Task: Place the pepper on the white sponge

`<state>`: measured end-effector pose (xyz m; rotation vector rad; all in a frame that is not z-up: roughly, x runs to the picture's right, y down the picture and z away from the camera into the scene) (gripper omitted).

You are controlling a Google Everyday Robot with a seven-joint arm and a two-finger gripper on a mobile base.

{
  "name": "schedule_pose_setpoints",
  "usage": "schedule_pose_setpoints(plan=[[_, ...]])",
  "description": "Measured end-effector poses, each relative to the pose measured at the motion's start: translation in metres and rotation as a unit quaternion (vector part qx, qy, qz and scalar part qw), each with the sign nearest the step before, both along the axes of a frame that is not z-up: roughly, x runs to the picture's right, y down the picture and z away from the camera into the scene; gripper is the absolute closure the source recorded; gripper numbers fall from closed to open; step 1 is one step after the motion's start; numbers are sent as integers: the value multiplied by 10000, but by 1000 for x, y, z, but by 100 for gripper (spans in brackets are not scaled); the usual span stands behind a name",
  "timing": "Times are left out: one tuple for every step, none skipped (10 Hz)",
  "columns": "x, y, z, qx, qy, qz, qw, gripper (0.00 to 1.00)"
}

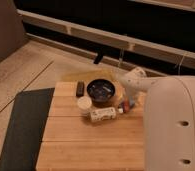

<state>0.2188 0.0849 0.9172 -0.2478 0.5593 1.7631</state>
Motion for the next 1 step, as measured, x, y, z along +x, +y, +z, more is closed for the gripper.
schedule_pose_setpoints(plan=[[0,0,0,0,1,1,10000,24]])
